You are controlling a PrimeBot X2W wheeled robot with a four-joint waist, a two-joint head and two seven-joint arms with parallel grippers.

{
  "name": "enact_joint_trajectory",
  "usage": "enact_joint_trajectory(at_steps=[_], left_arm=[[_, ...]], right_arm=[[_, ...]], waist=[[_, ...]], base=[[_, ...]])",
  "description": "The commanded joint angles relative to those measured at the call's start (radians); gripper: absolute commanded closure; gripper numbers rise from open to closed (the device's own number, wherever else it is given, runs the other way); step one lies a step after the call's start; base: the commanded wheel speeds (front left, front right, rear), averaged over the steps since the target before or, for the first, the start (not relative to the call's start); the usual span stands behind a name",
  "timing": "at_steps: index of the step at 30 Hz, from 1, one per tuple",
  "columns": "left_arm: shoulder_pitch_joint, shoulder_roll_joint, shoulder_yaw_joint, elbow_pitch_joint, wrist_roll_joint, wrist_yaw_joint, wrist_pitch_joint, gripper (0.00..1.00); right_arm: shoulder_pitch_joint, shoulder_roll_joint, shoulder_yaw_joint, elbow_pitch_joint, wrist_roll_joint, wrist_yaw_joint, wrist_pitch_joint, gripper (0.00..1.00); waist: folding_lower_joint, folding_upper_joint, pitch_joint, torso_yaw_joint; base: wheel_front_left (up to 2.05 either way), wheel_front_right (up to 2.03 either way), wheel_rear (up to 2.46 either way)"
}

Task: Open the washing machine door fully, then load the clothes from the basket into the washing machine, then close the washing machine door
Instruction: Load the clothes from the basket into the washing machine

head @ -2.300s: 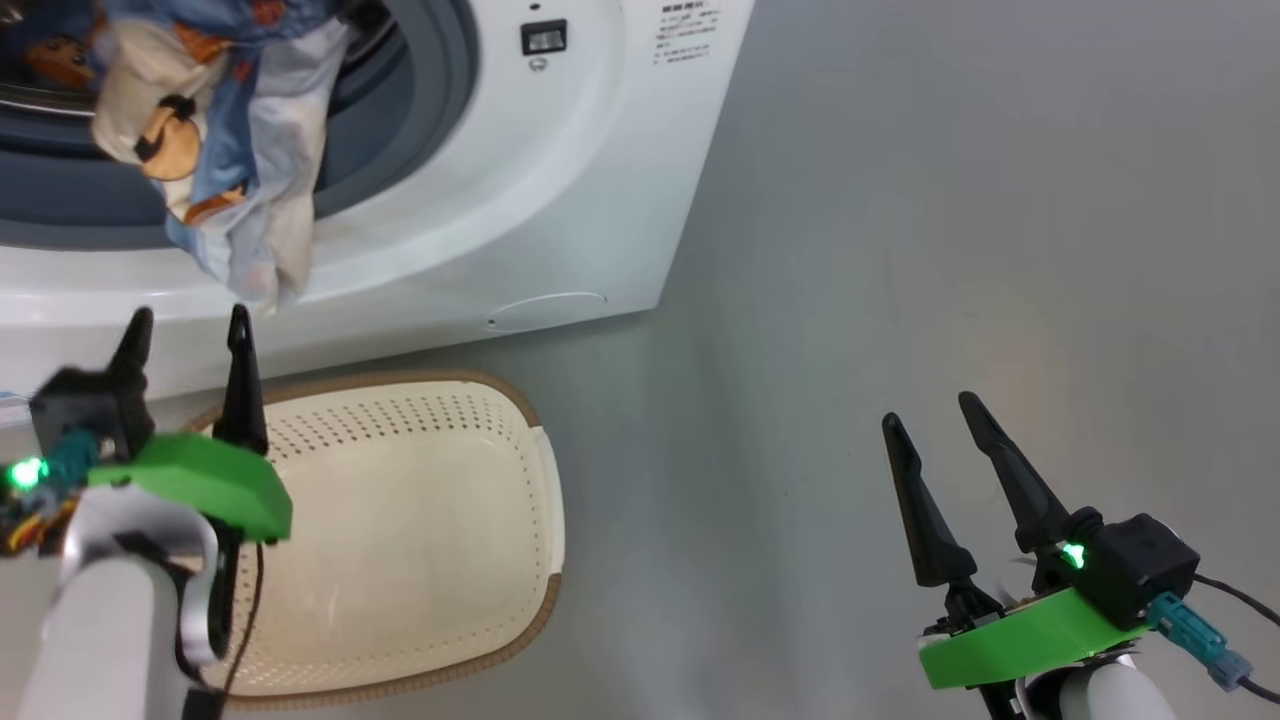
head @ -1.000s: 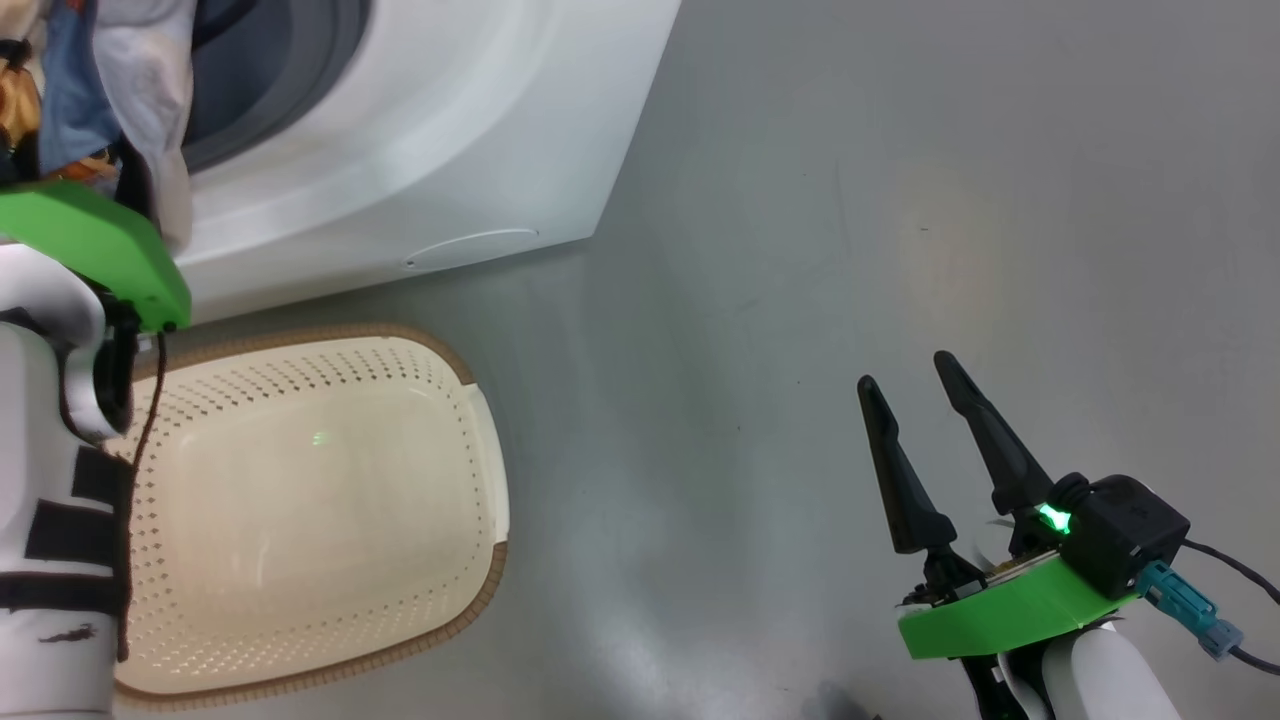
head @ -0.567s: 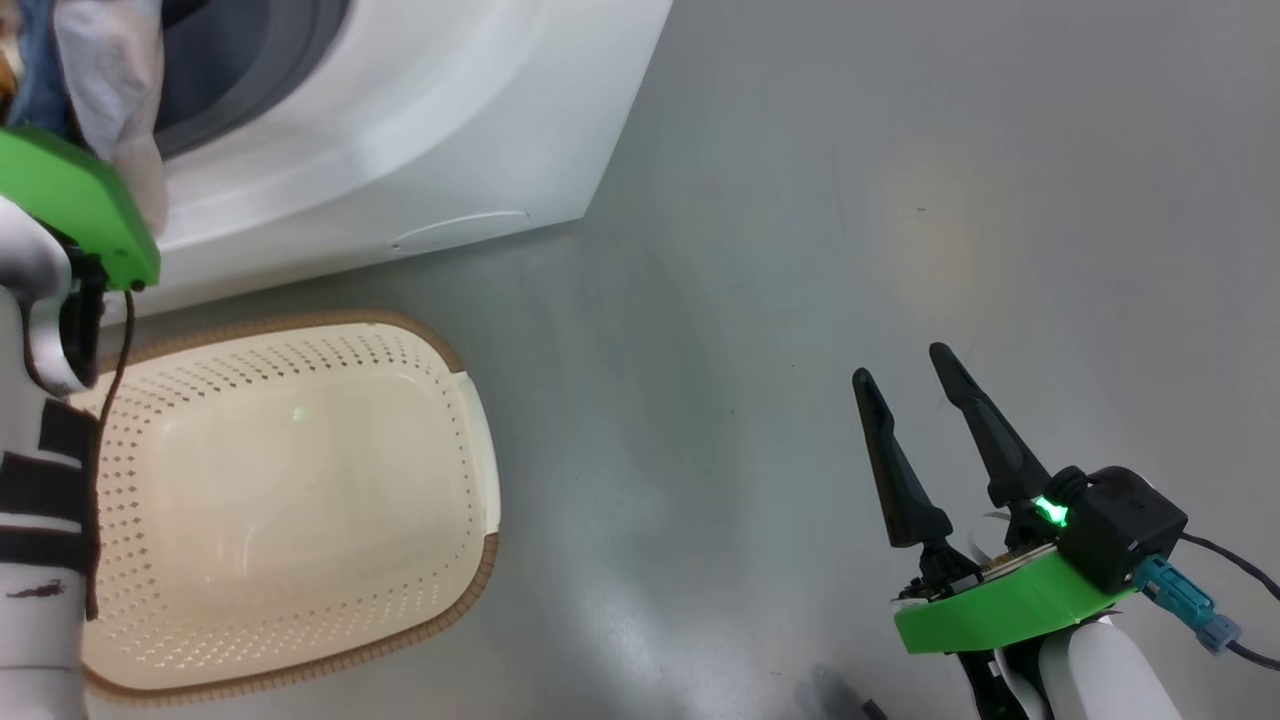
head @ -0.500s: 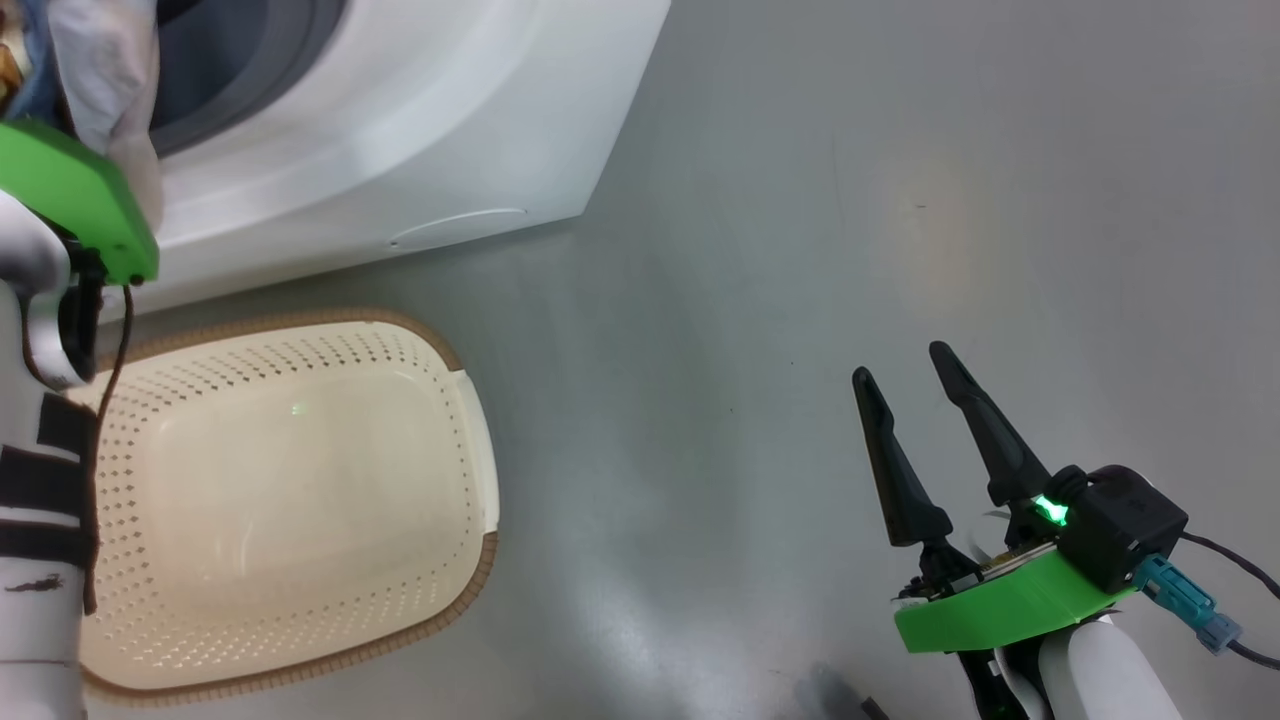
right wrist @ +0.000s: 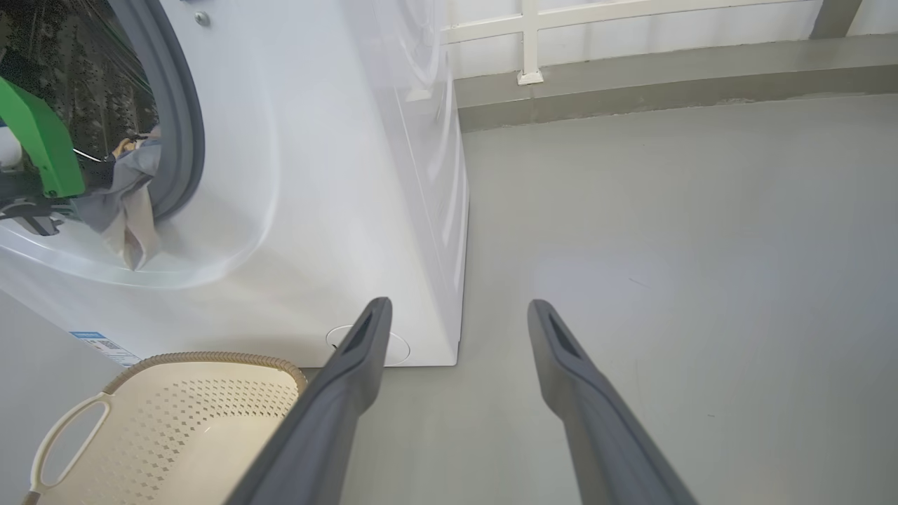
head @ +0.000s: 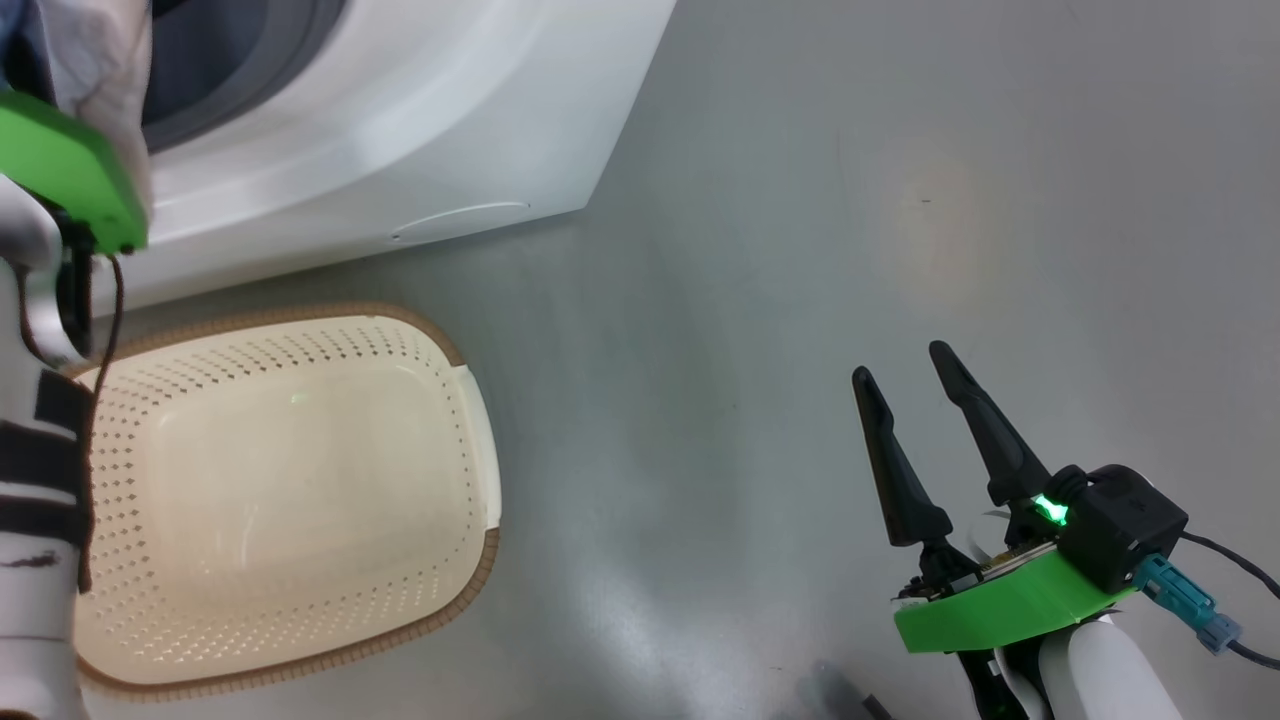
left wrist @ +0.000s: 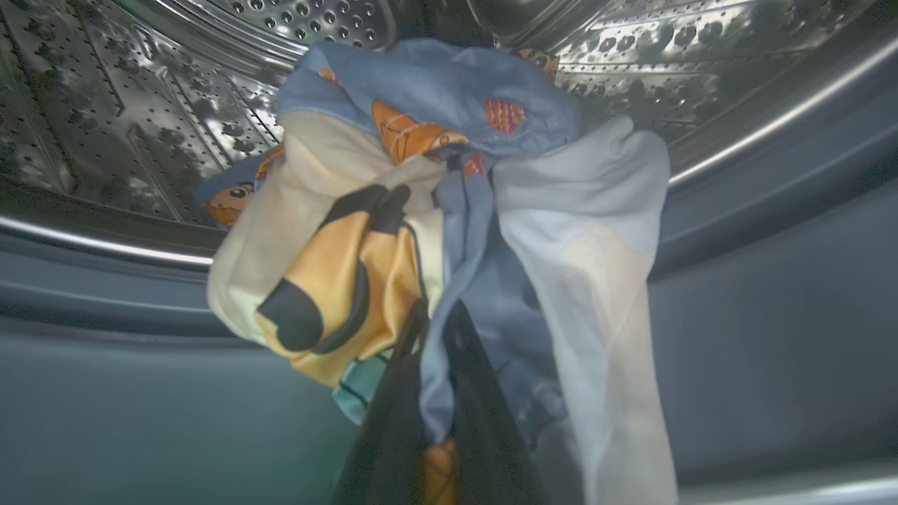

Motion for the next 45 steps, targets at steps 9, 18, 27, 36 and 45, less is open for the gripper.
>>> enact_joint_trajectory(at_steps=[9, 18, 27, 36, 45], left_arm=[[-0.070, 0.047, 0.017, 0.016, 0.019, 0.042, -0.117, 1.00], [-0.159, 0.050, 0.016, 0.094, 0.020, 0.069, -0.207, 1.00], [-0.277, 0.081, 0.008, 0.159, 0.028, 0.080, -0.253, 1.00], [-0.367, 0.104, 0.002, 0.191, 0.028, 0.081, -0.311, 1.00], [-0.449, 0.142, 0.001, 0.198, 0.030, 0.073, -0.342, 1.00]], right_arm=[[-0.002, 0.000, 0.035, -0.019, -0.003, 0.002, -0.005, 0.00], [0.004, 0.000, 0.055, -0.015, 0.003, 0.002, -0.005, 0.00], [0.003, 0.000, 0.070, -0.016, 0.021, 0.002, -0.005, 0.00], [-0.004, 0.000, 0.080, -0.019, 0.027, 0.002, -0.005, 0.00], [-0.005, 0.000, 0.102, -0.025, 0.039, 0.002, -0.005, 0.00]], waist=[[0.0000, 0.0000, -0.007, -0.009], [0.0000, 0.0000, 0.001, -0.033], [0.0000, 0.0000, 0.037, -0.062], [0.0000, 0.0000, 0.080, -0.081], [0.0000, 0.0000, 0.120, -0.113]], base=[[0.00, 0.00, 0.00], [0.00, 0.00, 0.00], [0.00, 0.00, 0.00], [0.00, 0.00, 0.00], [0.00, 0.00, 0.00]])
